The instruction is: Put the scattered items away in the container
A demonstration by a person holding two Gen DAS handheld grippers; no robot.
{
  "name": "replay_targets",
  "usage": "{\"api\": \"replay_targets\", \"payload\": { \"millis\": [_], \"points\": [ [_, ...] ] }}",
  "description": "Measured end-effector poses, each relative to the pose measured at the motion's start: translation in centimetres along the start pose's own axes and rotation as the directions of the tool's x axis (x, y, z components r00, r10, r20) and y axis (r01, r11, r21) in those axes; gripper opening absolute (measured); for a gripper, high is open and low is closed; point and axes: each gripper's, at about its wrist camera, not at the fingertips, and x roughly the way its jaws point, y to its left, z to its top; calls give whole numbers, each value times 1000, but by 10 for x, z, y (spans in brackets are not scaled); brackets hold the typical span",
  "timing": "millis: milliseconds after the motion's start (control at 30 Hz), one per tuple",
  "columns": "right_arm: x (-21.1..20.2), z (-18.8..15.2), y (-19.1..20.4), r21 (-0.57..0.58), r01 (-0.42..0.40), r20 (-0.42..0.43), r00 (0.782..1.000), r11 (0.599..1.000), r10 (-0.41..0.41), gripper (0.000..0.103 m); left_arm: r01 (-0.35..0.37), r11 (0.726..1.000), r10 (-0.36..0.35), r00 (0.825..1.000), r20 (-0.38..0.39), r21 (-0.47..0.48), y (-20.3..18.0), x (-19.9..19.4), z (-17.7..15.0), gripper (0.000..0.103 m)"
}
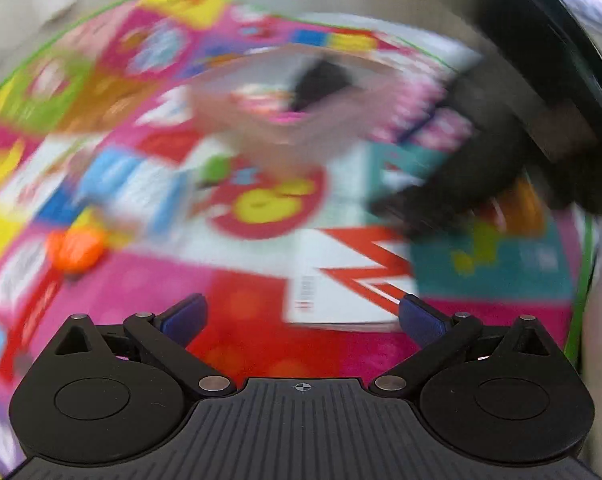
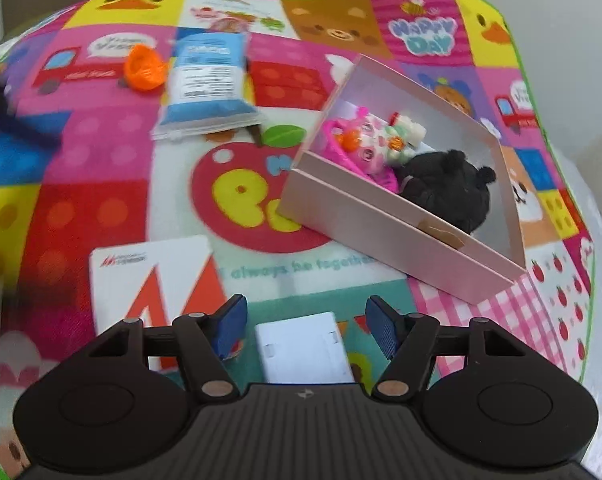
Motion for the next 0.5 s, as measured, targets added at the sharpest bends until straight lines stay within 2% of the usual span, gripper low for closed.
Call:
{"api": "replay_targets", "payload": {
  "millis": [100,167,233,267,300,367,433,500],
  "points": [
    [8,3,-8,39,-11,-27,1000,999,12,66,-77,979,77,997,6,186,-30,13,-6,103],
    [13,3,-10,56,-20,-42,999,998,22,66,-100,969,101,995,6,225,-33,16,-10,103],
    [16,2,-10,62,-26,-52,998,998,29,66,-167,965,170,985,4,201,-22,15,-9,103],
    [17,1,-9,64,-31,-57,998,997,35,66,-218,959,222,975,-5,181,-14,16,-10,103],
    [16,-1,-6,62,-38,-60,997,997,42,66,-273,949,280,960,-22,155,-4,19,-10,103],
    [14,-4,1,43,-64,-63,996,997,67,66,-381,920,388,918,-78,93,19,24,-11,103],
    [9,-7,11,14,-101,-55,993,995,102,66,-429,903,429,895,-122,30,38,26,-12,103],
    [2,-8,20,-26,-148,-39,988,989,147,66,-456,890,452,881,-139,1,48,25,-12,103]
  ]
}}
